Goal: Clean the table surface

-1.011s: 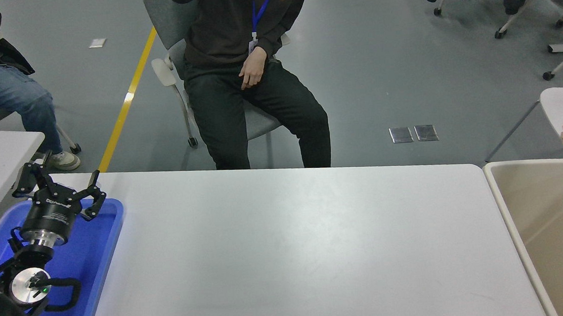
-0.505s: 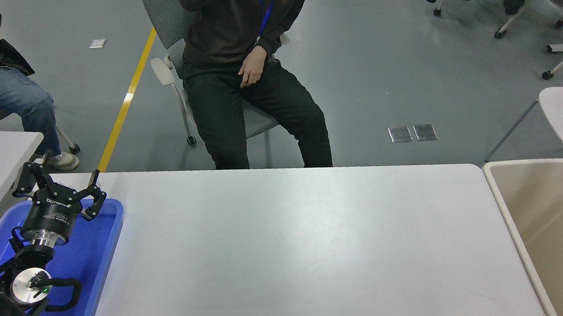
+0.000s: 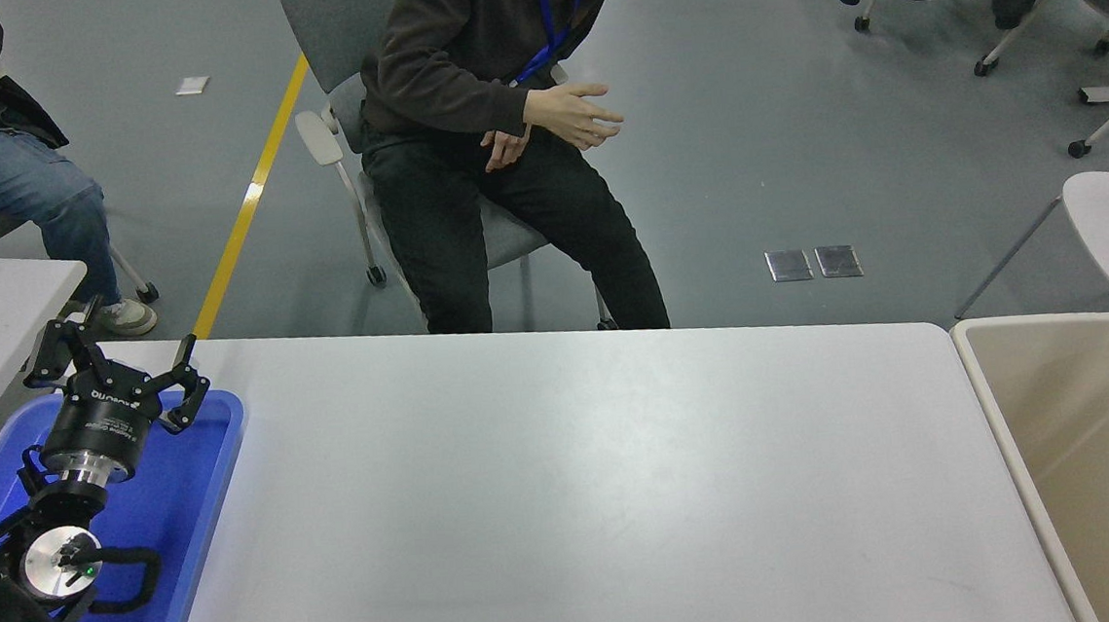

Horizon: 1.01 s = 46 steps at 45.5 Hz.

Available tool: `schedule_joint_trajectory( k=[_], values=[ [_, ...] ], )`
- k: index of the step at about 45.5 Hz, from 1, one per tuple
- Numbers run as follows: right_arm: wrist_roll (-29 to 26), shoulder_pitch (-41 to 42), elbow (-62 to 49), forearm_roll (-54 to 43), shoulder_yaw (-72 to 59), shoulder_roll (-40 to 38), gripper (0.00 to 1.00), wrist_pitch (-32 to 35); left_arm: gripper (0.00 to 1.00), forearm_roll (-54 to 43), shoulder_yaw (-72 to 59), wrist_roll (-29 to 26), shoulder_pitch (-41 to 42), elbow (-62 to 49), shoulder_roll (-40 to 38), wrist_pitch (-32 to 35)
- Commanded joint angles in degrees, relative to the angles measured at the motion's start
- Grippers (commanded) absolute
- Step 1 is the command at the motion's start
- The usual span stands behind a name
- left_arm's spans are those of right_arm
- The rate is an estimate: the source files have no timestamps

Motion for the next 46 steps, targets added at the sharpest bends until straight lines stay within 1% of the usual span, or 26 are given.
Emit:
schedule_joint_trajectory(
  k=[1,7,9,11,13,23,27,28,29,32,33,38,46],
  values=[
    [-0.18,0.44,-5.04,0.01,-2.73,4.17,0.00,-0.52,1.00,0.00,0.00,0.00,0.01,0.00,0.00,0.00],
    [-0.61,0.35,-5.13,-0.16,-3.16,5.32,0.00,-2.98,1.00,0.00,0.00,0.00,0.01,0.00,0.00,0.00],
    [-0.96,0.35,-5.13,-0.08,-4.48,5.32,0.00,-4.47,1.00,0.00,0.00,0.00,0.01,0.00,0.00,0.00],
    [-2.02,0.53,-5.13,0.01,-7.72,5.40,0.00,-7.54,1.00,0.00,0.00,0.00,0.01,0.00,0.00,0.00],
    [-2.28,0.53,-5.13,0.01,-8.96,5.40,0.00,-8.61,1.00,0.00,0.00,0.00,0.01,0.00,0.00,0.00],
    [-2.55,0.53,-5.13,-0.08,-10.55,7.16,0.00,-11.51,1.00,0.00,0.00,0.00,0.01,0.09,0.00,0.00],
    [-2.46,0.53,-5.13,0.01,-11.51,7.78,0.00,-13.62,1.00,0.00,0.00,0.00,0.01,0.00,0.00,0.00],
    [-2.46,0.53,-5.13,0.01,-11.60,7.86,0.04,-14.06,1.00,0.00,0.00,0.00,0.01,0.00,0.00,0.00],
    [-2.46,0.53,-5.13,0.01,-11.60,8.04,0.21,-14.41,1.00,0.00,0.00,0.00,0.01,0.00,0.00,0.00],
    [-2.55,0.53,-5.13,0.01,-11.25,9.18,0.85,-15.73,1.00,0.00,0.00,0.00,0.01,0.09,0.00,0.00],
    [-2.55,0.53,-5.13,0.01,-11.17,9.53,0.99,-16.43,1.00,0.00,0.00,0.00,0.01,0.00,0.00,0.00],
    [-2.46,0.53,-5.13,0.01,-11.43,9.62,1.00,-18.37,1.00,0.00,0.00,0.00,0.01,0.00,0.00,0.00],
    [-2.46,0.53,-5.04,0.01,-11.51,9.80,1.00,-18.63,1.00,0.00,0.00,0.00,0.01,0.00,0.00,0.00]
  ],
)
